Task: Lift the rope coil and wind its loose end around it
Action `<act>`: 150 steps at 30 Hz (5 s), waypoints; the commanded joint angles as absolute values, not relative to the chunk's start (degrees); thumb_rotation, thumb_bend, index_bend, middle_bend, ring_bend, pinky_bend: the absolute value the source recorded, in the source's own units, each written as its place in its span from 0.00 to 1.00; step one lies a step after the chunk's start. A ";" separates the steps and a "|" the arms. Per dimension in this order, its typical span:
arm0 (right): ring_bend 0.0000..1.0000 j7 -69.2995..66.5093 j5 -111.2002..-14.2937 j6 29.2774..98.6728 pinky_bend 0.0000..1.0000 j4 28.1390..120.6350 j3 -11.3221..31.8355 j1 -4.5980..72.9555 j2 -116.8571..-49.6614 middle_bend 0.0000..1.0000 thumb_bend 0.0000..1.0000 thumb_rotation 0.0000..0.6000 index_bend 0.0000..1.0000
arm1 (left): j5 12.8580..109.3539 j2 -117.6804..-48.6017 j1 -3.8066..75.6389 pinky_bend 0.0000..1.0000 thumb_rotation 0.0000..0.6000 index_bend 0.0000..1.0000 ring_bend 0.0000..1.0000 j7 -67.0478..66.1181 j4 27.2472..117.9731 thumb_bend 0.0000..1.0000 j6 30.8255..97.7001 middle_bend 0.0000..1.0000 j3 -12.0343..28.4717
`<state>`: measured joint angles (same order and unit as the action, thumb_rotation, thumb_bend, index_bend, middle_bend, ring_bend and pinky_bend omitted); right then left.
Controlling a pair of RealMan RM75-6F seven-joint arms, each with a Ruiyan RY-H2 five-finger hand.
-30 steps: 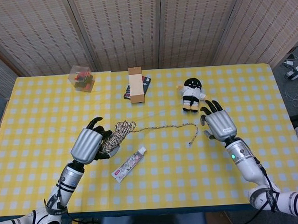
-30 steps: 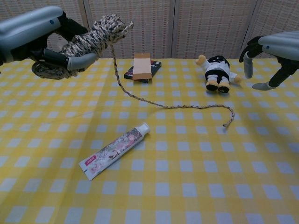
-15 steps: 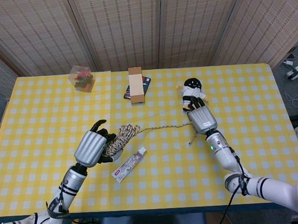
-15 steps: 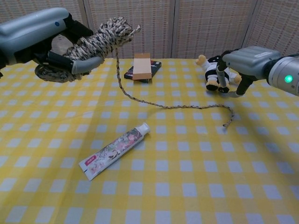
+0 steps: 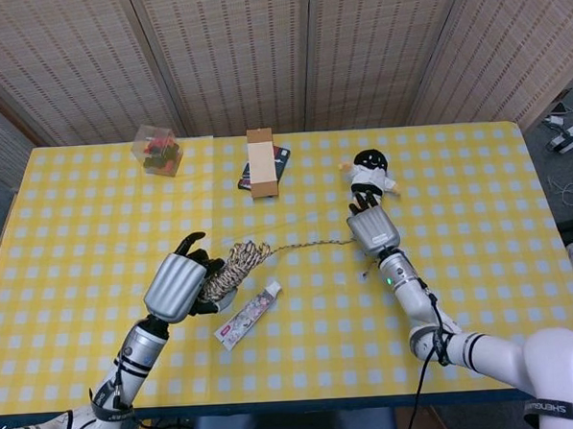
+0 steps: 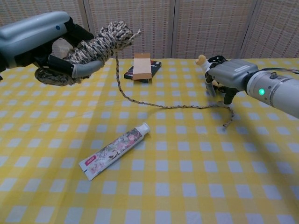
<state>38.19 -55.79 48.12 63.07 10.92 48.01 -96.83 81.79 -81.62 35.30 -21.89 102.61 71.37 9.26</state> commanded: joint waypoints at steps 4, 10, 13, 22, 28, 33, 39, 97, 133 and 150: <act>0.00 38.67 -54.50 45.94 0.06 59.11 10.59 49.55 -99.21 0.20 0.23 1.00 0.49 | 81.94 -81.67 35.06 0.16 0.59 0.77 0.52 -21.77 102.65 0.36 71.46 0.73 9.04; 0.00 38.01 -54.41 44.65 0.00 55.56 10.63 50.71 -101.30 0.17 0.24 1.00 0.49 | 82.02 -81.64 34.72 0.16 0.58 0.77 0.52 -21.64 102.57 0.36 71.61 0.73 8.84; 0.00 36.60 -54.67 44.61 0.00 54.51 10.91 50.82 -102.26 0.12 0.25 1.00 0.49 | 82.05 -81.58 34.59 0.16 0.59 0.77 0.52 -21.57 102.50 0.36 71.58 0.73 8.71; 0.00 33.52 -56.02 44.11 0.00 50.31 11.07 51.08 -104.83 0.06 0.26 1.00 0.49 | 82.01 -81.53 34.15 0.16 0.59 0.77 0.52 -21.14 102.07 0.36 71.53 0.73 8.44; 0.00 32.88 -56.06 43.28 0.00 48.37 11.23 51.17 -105.60 0.06 0.29 1.00 0.49 | 81.95 -81.74 33.96 0.16 0.59 0.77 0.52 -20.84 101.59 0.36 71.35 0.73 8.23; 0.00 32.99 -56.04 42.77 0.00 47.59 11.23 51.21 -105.95 0.07 0.29 1.00 0.49 | 81.99 -81.93 33.90 0.16 0.59 0.77 0.52 -20.72 101.37 0.36 71.29 0.73 8.23; 0.00 33.27 -55.63 42.29 0.00 46.99 11.53 51.30 -106.28 0.09 0.31 1.00 0.50 | 81.95 -82.03 33.72 0.16 0.59 0.77 0.52 -20.65 101.15 0.36 71.28 0.73 8.18; 0.00 34.69 -63.81 56.15 0.00 112.08 20.68 53.13 -73.82 0.15 0.39 1.00 0.59 | 55.50 -89.32 42.59 0.16 0.59 0.77 0.51 -33.52 99.16 0.36 71.73 0.73 19.79; 0.00 32.62 -40.72 58.33 0.00 101.20 22.17 63.29 -75.35 0.17 0.39 1.00 0.60 | 84.78 -95.08 40.73 0.16 0.58 0.77 0.51 -11.63 95.64 0.36 79.75 0.73 12.54; 0.00 27.59 -45.35 54.63 0.00 92.63 12.92 58.91 -79.35 0.17 0.39 1.00 0.61 | 83.12 -91.20 38.39 0.16 0.59 0.77 0.51 -6.90 96.96 0.36 81.18 0.73 16.60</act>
<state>27.82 -44.87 55.01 93.03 13.50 59.31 -78.88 83.29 -91.35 38.46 -6.96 96.88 81.26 16.43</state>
